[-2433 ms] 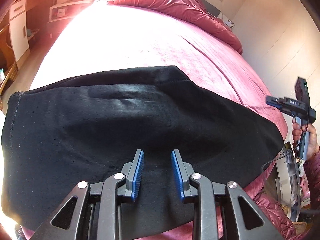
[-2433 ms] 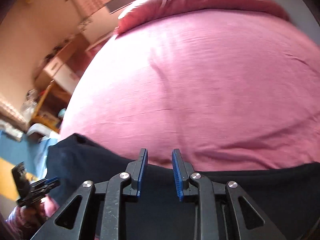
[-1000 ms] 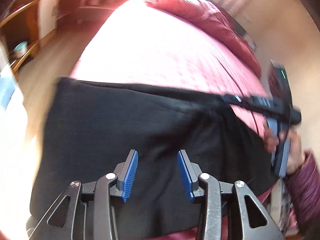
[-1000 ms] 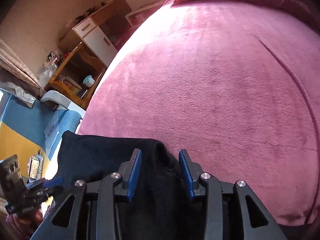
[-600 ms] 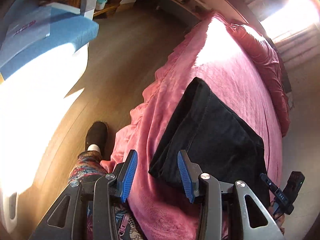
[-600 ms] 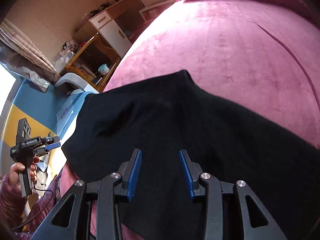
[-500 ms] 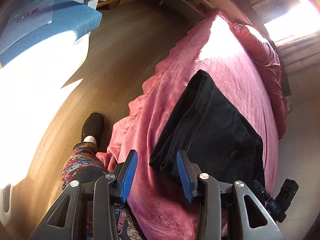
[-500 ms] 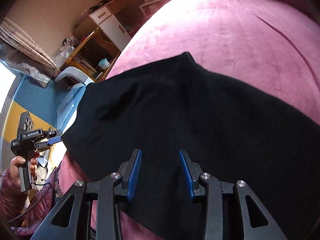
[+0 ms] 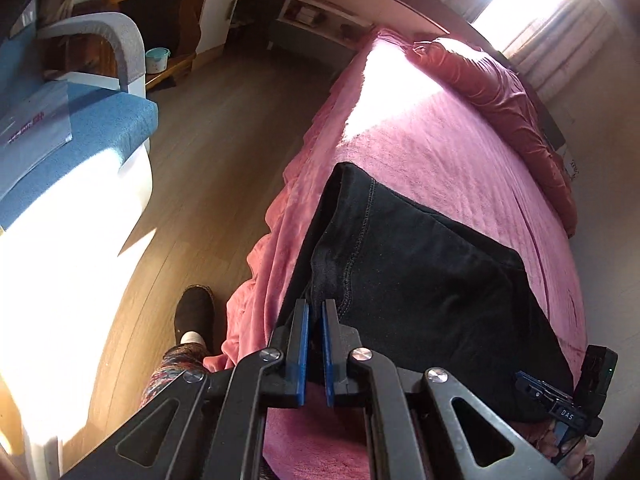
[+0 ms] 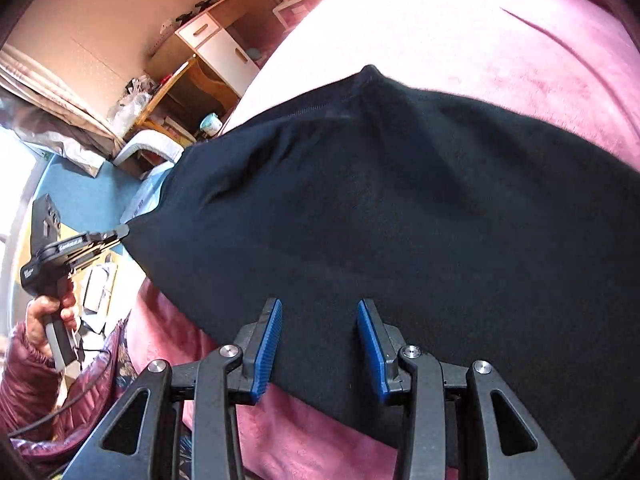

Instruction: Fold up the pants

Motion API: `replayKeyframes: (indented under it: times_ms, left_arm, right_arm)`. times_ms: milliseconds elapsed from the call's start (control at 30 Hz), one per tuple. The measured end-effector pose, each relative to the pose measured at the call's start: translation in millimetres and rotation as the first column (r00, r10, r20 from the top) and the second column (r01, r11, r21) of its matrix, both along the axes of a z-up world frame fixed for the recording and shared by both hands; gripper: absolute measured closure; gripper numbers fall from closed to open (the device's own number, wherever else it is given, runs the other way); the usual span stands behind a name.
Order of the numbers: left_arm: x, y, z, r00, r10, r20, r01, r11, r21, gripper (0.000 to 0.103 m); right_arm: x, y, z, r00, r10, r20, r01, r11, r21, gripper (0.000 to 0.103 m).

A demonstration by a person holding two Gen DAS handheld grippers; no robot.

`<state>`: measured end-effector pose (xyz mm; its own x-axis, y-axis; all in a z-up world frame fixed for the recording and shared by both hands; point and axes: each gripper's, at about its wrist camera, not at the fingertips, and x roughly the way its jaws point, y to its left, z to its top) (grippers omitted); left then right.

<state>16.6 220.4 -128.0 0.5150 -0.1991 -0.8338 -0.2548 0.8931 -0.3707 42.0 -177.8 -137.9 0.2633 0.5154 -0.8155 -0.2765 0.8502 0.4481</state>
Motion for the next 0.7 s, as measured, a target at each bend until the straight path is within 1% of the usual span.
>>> replayKeyframes:
  times_ms: [67, 133, 200, 233, 267, 300, 333, 400, 433, 467, 533, 600, 633, 700]
  left_arm:
    - [4, -2, -19, 0.998, -0.012, -0.061, 0.014, 0.999, 0.040, 0.097]
    - [5, -5, -41, 0.992, -0.019, -0.128, 0.026, 0.998, 0.055, 0.097]
    - [4, -5, -51, 0.990, -0.013, -0.140, 0.018, 0.999, 0.039, 0.096]
    - [4, -5, -48, 0.990, -0.014, -0.138, 0.021, 0.999, 0.048, 0.093]
    - [4, -4, -44, 0.990, -0.012, -0.137, 0.022, 0.997, 0.068, 0.092]
    - [3, -4, -38, 0.990, 0.001, -0.141, 0.014, 0.995, 0.099, 0.086]
    - [3, -2, -34, 0.990, 0.023, -0.142, -0.004, 0.992, 0.128, 0.075]
    - [0, 1, -23, 0.991, 0.065, -0.118, -0.045, 0.986, 0.162, 0.075]
    - [-1, 0, -15, 0.993, 0.075, -0.090, -0.058, 0.982, 0.177, 0.075]
    - [-2, -4, -5, 0.997, 0.063, -0.050, -0.053, 0.983, 0.178, 0.075]
    - [-2, -19, 13, 1.000, 0.011, 0.026, -0.015, 0.985, 0.172, 0.075]
    - [-1, -39, 26, 0.995, -0.059, 0.079, 0.045, 0.984, 0.172, 0.075]
    - [1, -51, 28, 0.990, -0.105, 0.092, 0.088, 0.982, 0.167, 0.075]
    - [6, -76, 26, 0.978, -0.188, 0.084, 0.175, 0.974, 0.147, 0.075]
  right_arm:
    - [-3, 4, -5, 1.000, 0.017, 0.001, -0.017, 0.999, -0.030, 0.063]
    - [-6, 8, -9, 0.999, 0.026, 0.024, -0.025, 0.998, -0.061, 0.063]
    - [-7, 10, -11, 0.999, 0.024, 0.034, -0.021, 0.997, -0.075, 0.063]
    - [-8, 14, -11, 0.999, 0.027, 0.043, -0.023, 0.996, -0.085, 0.063]
    - [-9, 17, -12, 0.998, 0.037, 0.053, -0.031, 0.995, -0.099, 0.062]
    - [-9, 18, -12, 0.998, 0.040, 0.057, -0.034, 0.994, -0.106, 0.062]
    - [-10, 19, -12, 0.998, 0.037, 0.059, -0.031, 0.994, -0.104, 0.061]
    - [-12, 18, -12, 0.998, 0.033, 0.061, -0.027, 0.995, -0.091, 0.057]
    - [-12, 18, -12, 0.998, 0.031, 0.063, -0.025, 0.996, -0.090, 0.057]
    - [-12, 17, -13, 0.998, 0.029, 0.064, -0.023, 0.996, -0.088, 0.057]
    - [-13, 13, -10, 0.998, 0.014, 0.065, -0.009, 0.997, -0.076, 0.058]
    - [-15, 6, -2, 0.997, -0.018, 0.073, 0.022, 0.998, -0.053, 0.058]
    - [-17, 2, 0, 0.996, -0.026, 0.081, 0.030, 0.998, -0.054, 0.058]
    - [-19, -3, 7, 0.994, -0.040, 0.099, 0.046, 0.997, -0.063, 0.058]
